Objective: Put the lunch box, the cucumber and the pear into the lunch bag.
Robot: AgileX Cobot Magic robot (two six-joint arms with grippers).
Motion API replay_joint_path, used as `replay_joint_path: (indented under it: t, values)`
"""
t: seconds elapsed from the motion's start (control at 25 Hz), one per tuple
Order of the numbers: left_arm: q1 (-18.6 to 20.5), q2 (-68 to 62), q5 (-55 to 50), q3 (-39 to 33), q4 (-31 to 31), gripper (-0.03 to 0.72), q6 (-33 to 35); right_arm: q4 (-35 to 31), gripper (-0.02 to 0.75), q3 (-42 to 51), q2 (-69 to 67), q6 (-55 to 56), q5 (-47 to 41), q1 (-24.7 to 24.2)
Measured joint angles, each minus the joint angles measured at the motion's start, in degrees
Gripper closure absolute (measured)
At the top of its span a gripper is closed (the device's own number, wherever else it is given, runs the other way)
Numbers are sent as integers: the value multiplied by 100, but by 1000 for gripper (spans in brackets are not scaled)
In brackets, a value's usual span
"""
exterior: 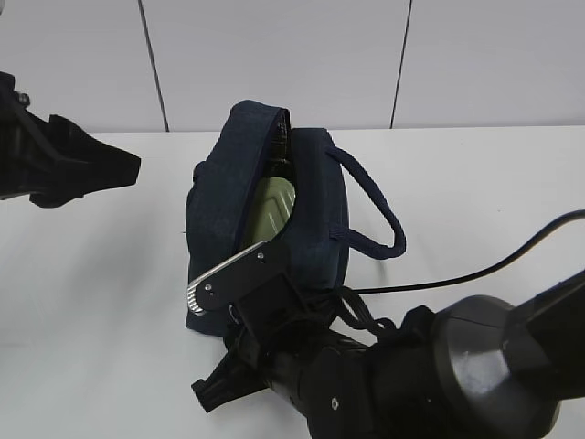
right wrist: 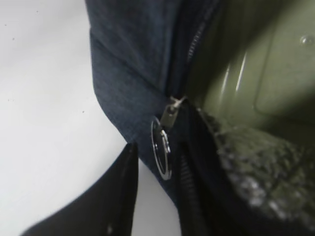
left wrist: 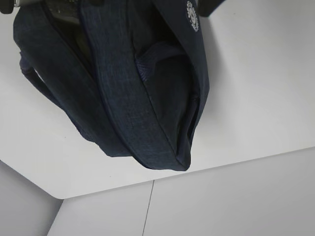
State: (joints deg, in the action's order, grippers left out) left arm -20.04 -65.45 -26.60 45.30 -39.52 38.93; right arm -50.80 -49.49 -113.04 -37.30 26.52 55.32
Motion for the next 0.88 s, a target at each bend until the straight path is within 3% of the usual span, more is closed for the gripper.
replay_joint_path:
  t: [0.28,0.72,0.88]
  values:
    - [0,0,0,0,0,346,0,-8,734,0,92,-60,-37,0]
    - [0,0,0,0,0,346,0,-60,738,21,654,-592,-905,0]
    - [0,0,0,0,0,346,0,-482,738,43,902,-1165,-1015,0]
